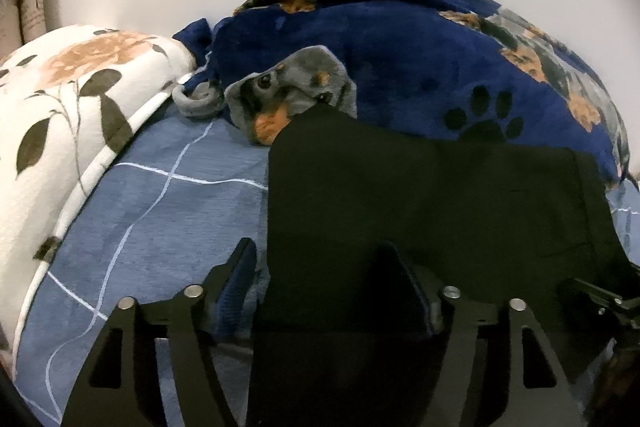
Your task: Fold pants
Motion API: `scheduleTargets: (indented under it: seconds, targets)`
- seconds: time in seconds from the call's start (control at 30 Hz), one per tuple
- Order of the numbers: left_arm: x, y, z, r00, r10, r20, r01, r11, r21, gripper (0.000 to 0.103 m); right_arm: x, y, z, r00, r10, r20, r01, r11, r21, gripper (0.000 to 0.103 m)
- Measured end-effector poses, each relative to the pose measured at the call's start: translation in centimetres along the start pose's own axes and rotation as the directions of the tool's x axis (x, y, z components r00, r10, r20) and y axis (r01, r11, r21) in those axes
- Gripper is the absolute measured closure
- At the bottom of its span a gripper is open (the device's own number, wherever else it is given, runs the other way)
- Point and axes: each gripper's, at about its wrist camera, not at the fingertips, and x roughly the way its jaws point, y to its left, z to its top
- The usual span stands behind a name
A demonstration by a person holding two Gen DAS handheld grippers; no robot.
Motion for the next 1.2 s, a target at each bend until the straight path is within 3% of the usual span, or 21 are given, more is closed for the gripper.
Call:
scheduleTargets:
  seconds: [0.17,0.3,0.37,0.47,0.63,0.8,0.87,1.03,1.13,1.2]
  targets:
    - [-1.3,-0.2,-0.2,0.998,0.051,0.043,-0.051,0.999,0.015,0.023,-1.0,-0.9,-0.1,0.999,-0.022,0.024,0.021,0.998,0.051,0.007]
    - [-3.9,-0.9,-0.4,0.993,0.099,0.064,-0.103,0.993,0.064,0.015,-5.7,-1.0,-0.4,0.989,-0.057,0.139,0.042,0.993,0.106,0.007]
    - [-6.7,-1.5,-0.4,0.984,0.131,0.123,-0.141,0.987,0.075,0.007,-8.3,-0.3,-0.6,0.982,-0.051,0.181,0.037,0.996,0.082,0.007]
    - [-11.3,-2.4,-0.1,0.970,0.111,0.214,-0.128,0.989,0.070,0.000,-11.5,0.6,-1.3,0.978,-0.029,0.206,0.017,0.998,0.059,0.007]
    - [-18.2,-4.3,0.5,0.947,0.088,0.309,-0.120,0.989,0.084,0.000,-16.0,1.6,-3.3,0.974,-0.009,0.228,-0.001,0.999,0.041,0.006]
    - [-25.7,-6.1,0.7,0.895,0.138,0.425,-0.183,0.981,0.067,0.000,-19.4,2.9,-4.0,0.965,0.006,0.262,-0.018,0.999,0.044,0.005]
    - [-29.0,-6.7,0.7,0.861,0.148,0.487,-0.199,0.979,0.054,0.000,-21.1,2.9,-4.2,0.960,0.004,0.278,-0.018,0.999,0.048,0.004]
    - [-34.6,-7.1,0.8,0.831,0.049,0.554,-0.088,0.995,0.043,0.000,-25.0,2.7,-4.9,0.944,-0.005,0.329,-0.017,0.998,0.061,0.002]
    - [-37.1,-7.2,0.7,0.798,0.003,0.603,-0.024,0.999,0.027,0.000,-27.0,2.8,-5.5,0.935,-0.005,0.356,-0.018,0.998,0.061,0.001]
    - [-38.3,-7.1,0.5,0.789,-0.015,0.614,0.011,1.000,0.010,0.000,-27.8,3.1,-5.7,0.932,-0.006,0.363,-0.015,0.998,0.055,0.001]
